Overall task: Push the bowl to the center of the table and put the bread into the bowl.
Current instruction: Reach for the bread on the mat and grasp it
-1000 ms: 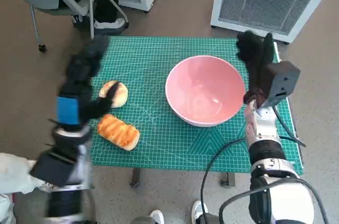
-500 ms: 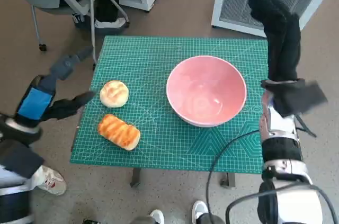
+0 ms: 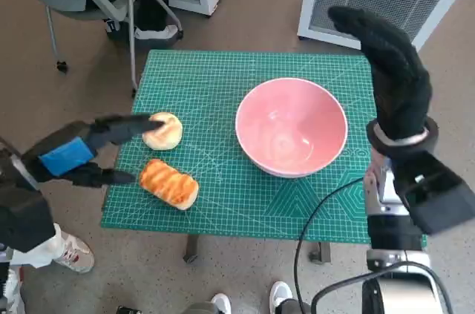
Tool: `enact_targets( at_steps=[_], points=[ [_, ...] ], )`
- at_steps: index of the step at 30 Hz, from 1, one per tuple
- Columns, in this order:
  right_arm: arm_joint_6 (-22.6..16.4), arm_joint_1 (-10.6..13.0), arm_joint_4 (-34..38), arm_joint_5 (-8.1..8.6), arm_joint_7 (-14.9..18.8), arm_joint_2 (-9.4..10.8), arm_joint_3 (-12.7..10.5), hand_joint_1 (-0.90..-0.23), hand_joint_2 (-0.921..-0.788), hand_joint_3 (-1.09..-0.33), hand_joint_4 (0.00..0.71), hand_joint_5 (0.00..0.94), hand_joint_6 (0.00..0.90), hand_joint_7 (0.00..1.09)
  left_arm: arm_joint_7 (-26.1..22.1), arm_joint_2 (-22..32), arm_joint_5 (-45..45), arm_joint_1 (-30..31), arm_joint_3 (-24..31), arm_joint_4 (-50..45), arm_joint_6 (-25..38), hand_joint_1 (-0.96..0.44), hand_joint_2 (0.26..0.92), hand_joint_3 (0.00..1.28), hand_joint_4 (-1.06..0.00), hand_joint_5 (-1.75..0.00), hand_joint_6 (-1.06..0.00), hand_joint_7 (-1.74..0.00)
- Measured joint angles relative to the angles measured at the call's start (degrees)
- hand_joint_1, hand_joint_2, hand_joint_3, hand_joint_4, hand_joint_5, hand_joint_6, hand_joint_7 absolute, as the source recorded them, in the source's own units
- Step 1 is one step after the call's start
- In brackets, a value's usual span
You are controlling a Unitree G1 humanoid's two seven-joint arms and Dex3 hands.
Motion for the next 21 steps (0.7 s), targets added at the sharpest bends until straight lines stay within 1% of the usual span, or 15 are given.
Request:
enact_targets(
  at_steps=[5,10,16,21],
  points=[
    [1.42,1.54,-2.83,0.25,0.44,0.11,0.26,-0.573,-0.921,-0.762,0.302,0.015,0.05,0.61,-2.08,0.73,2.79,-1.07,-2.95,0.35,0.89,-0.3,0.835,0.0,-0.26,0.0,-0.34,-0.04],
    [2.3,2.53,-4.35,0.33,0.56,0.18,0.28,-0.574,-0.921,-0.763,0.303,0.014,0.047,0.62,-1.88,0.61,6.29,-1.54,-5.54,1.04,0.88,-0.32,0.82,0.0,-0.27,0.0,-0.34,-0.03],
    [3.23,3.28,-5.44,0.27,0.55,0.24,0.27,-0.574,-0.921,-0.764,0.303,0.012,0.043,0.63,1.06,-0.22,12.31,-2.05,-8.37,2.74,0.78,-0.36,0.814,0.0,-0.27,0.0,-0.35,-0.02],
    [3.74,3.39,-6.09,0.02,0.53,0.28,0.27,-0.573,-0.921,-0.765,0.304,0.012,0.04,0.63,3.98,-2.27,16.31,-2.59,-10.91,5.09,0.59,-0.37,0.813,0.0,-0.28,0.0,-0.35,-0.02]
  ],
)
